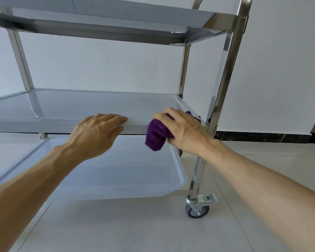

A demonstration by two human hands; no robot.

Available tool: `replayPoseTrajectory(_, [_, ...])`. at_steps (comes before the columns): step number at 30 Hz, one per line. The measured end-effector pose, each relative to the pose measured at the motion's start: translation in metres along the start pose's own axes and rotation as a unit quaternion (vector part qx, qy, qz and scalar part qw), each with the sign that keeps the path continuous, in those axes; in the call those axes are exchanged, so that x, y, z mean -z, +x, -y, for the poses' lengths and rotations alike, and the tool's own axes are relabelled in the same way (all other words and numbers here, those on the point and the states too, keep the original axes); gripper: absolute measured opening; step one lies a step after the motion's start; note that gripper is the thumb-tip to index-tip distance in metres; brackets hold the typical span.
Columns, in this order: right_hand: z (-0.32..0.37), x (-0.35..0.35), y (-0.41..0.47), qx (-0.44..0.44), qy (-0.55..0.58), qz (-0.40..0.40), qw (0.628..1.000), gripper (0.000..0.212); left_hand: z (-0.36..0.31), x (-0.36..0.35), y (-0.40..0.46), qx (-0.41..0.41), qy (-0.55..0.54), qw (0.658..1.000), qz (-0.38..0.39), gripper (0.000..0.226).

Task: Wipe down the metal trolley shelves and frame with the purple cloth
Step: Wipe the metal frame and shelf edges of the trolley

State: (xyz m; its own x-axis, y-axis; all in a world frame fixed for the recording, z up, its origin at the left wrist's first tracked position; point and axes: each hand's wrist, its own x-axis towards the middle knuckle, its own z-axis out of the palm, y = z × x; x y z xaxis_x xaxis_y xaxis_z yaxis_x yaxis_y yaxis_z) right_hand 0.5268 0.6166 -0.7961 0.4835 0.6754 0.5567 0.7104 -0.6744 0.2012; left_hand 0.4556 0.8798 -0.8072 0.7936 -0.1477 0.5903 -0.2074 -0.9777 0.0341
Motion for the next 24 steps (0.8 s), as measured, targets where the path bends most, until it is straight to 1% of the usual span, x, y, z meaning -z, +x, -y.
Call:
replayPoseTrajectory(3, [-0.031, 0.010, -0.025, -0.004, -0.009, 0.002, 1.000, 0.069, -0.001, 0.001, -0.002, 0.006, -0.013, 1.000, 0.009, 0.038])
replayPoseTrajectory(5, [-0.045, 0.014, -0.037, 0.007, 0.000, -0.008, 1.000, 0.067, -0.001, 0.003, -0.001, -0.009, -0.006, 1.000, 0.013, 0.038])
replayPoseTrajectory(7, [-0.048, 0.015, -0.038, 0.009, 0.064, -0.010, 0.998, 0.065, 0.000, 0.007, 0.002, -0.020, 0.005, 1.000, 0.020, 0.037])
replayPoseTrajectory(10, [-0.042, 0.021, -0.035, 0.007, 0.165, -0.033, 0.986, 0.061, -0.008, 0.011, 0.002, 0.008, -0.022, 0.999, 0.045, 0.038])
replayPoseTrajectory(11, [-0.039, 0.025, -0.033, 0.014, 0.175, -0.053, 0.983, 0.059, -0.010, 0.010, 0.001, 0.008, -0.018, 0.998, 0.054, 0.040])
replayPoseTrajectory(13, [-0.035, 0.037, -0.027, 0.022, 0.160, -0.110, 0.981, 0.056, -0.010, 0.010, 0.007, 0.005, 0.001, 0.997, 0.079, 0.041])
replayPoseTrajectory(15, [-0.037, 0.052, -0.019, 0.014, 0.120, -0.184, 0.975, 0.056, -0.015, 0.017, 0.020, 0.035, -0.025, 0.995, 0.094, 0.037])
replayPoseTrajectory(16, [-0.039, 0.060, -0.016, 0.005, 0.100, -0.224, 0.969, 0.056, -0.020, 0.020, 0.028, 0.056, -0.056, 0.993, 0.086, 0.035])
replayPoseTrajectory(17, [-0.043, 0.067, -0.012, -0.010, 0.082, -0.262, 0.962, 0.057, -0.027, 0.021, 0.036, 0.068, -0.088, 0.991, 0.073, 0.034])
replayPoseTrajectory(18, [-0.048, 0.074, -0.011, -0.031, 0.063, -0.294, 0.953, 0.059, -0.036, 0.020, 0.042, 0.061, -0.104, 0.991, 0.064, 0.034])
replayPoseTrajectory(20, [-0.060, 0.082, -0.010, -0.090, 0.030, -0.333, 0.938, 0.063, -0.057, 0.016, 0.047, 0.015, -0.106, 0.992, 0.067, 0.034])
replayPoseTrajectory(22, [-0.073, 0.084, -0.014, -0.160, 0.016, -0.344, 0.925, 0.067, -0.076, 0.007, 0.054, -0.008, -0.111, 0.991, 0.076, 0.036])
replayPoseTrajectory(24, [-0.078, 0.074, -0.024, -0.226, 0.042, -0.330, 0.915, 0.072, -0.091, -0.003, 0.060, -0.011, -0.116, 0.989, 0.093, 0.041])
